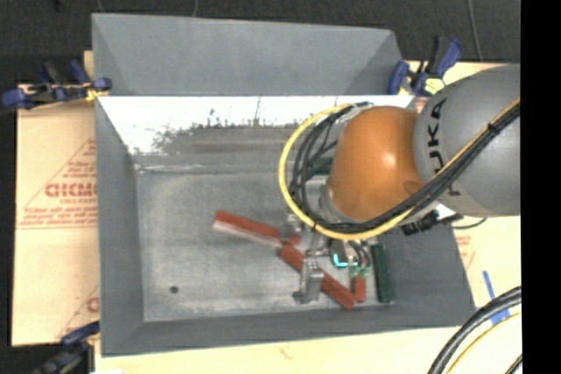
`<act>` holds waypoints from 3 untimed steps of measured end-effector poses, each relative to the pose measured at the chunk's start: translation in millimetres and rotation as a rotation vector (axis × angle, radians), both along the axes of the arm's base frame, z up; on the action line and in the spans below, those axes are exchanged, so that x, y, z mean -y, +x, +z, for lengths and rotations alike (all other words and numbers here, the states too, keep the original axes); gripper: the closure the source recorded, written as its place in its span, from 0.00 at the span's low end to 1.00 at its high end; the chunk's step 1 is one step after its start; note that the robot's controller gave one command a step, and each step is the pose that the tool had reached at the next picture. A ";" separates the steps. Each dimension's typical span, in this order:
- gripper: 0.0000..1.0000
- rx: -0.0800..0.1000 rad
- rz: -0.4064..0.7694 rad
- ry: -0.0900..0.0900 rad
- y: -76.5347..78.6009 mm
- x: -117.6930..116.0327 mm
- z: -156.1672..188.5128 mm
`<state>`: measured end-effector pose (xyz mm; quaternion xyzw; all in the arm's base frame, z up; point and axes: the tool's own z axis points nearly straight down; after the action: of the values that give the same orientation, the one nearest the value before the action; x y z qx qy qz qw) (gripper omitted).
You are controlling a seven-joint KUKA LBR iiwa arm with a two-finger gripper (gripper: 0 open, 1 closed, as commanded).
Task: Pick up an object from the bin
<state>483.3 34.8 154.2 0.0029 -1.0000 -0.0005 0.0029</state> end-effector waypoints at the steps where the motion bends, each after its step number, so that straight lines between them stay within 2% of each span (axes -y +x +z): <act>1: 0.00 0.007 -0.087 -0.001 50.0 36.9 -87.6; 2: 1.00 0.011 -0.085 0.000 50.6 35.4 -83.6; 3: 1.00 0.005 -0.372 -0.001 1.8 67.3 -84.2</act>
Offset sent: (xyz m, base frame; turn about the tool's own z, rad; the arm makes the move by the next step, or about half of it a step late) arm 0.0494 -0.0349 -0.0842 0.0836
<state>485.1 -32.5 69.9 -0.1822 -0.9833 -0.0003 0.0000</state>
